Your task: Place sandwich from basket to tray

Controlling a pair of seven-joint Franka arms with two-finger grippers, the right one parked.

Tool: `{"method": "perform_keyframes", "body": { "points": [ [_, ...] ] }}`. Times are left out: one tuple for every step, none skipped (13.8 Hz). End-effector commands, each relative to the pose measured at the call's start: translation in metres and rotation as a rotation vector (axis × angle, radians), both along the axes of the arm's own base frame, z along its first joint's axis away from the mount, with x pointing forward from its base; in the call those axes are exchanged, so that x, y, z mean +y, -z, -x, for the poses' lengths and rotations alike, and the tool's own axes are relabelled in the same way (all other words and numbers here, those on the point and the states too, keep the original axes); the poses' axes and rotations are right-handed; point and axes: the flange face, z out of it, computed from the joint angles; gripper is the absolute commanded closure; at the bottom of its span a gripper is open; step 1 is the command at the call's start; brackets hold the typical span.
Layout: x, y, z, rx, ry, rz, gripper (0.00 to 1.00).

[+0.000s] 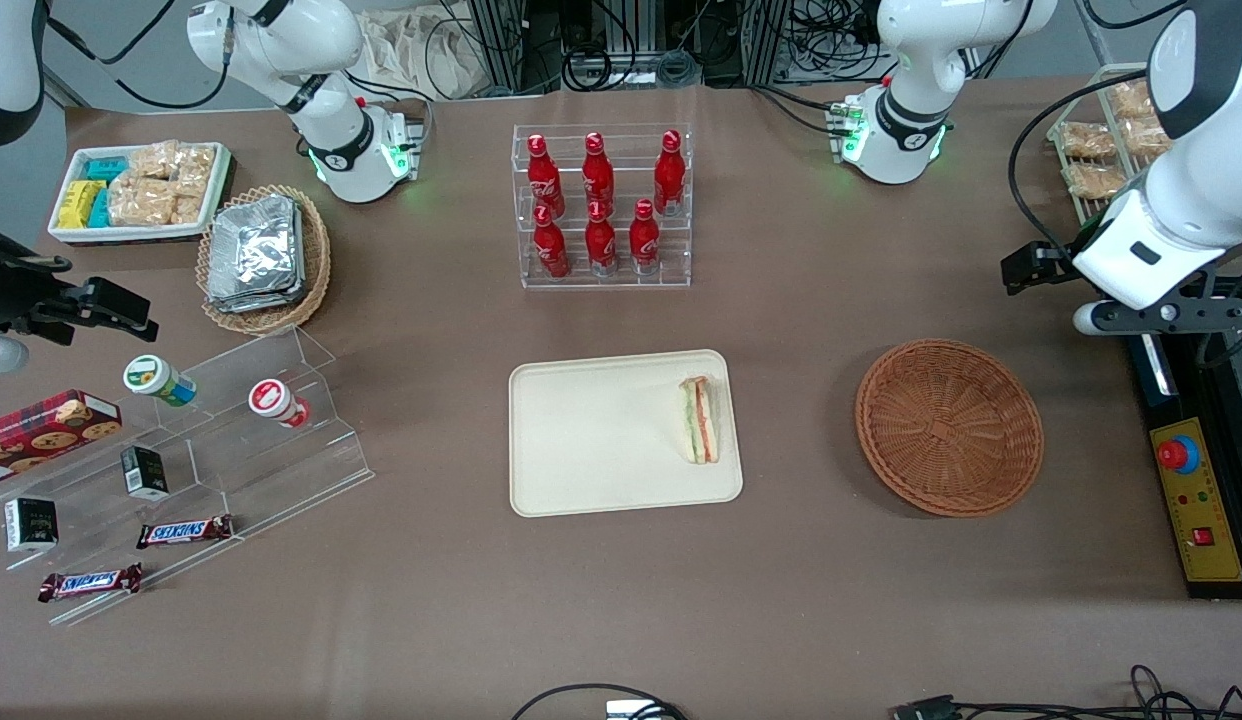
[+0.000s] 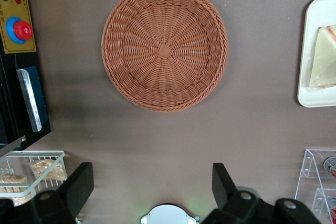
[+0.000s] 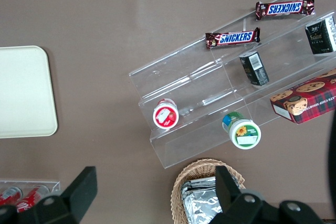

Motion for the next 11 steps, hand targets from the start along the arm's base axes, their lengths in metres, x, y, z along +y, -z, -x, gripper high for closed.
{"method": "perform_keyframes", "body": {
  "points": [
    [0.0052,-0.0113,0.0037,-0.021,0.032,0.019,0.0],
    [0.0052,-0.0119,0.0028,-0.018,0.031,0.019,0.0],
    [0.0046,-0.0123,0.002,-0.018,0.031,0.018,0.0],
    [0.0039,-0.0123,0.002,-0.018,0.036,0.017,0.0],
    [0.0041,-0.0123,0.002,-0.018,0.036,0.015,0.0],
    [0.0046,-0.0122,0.0021,-0.017,0.038,0.011,0.0],
    [0.0038,-0.0121,0.0024,-0.016,0.039,0.01,0.0],
    [0.004,-0.0113,0.0026,-0.013,0.038,0.008,0.0],
    [0.0056,-0.0091,0.0017,-0.01,0.035,0.008,0.0],
    [0.0052,-0.0037,-0.0015,-0.004,0.033,0.012,0.0],
    [0.0054,-0.0044,-0.0018,-0.007,0.034,0.01,0.0]
  ]
}}
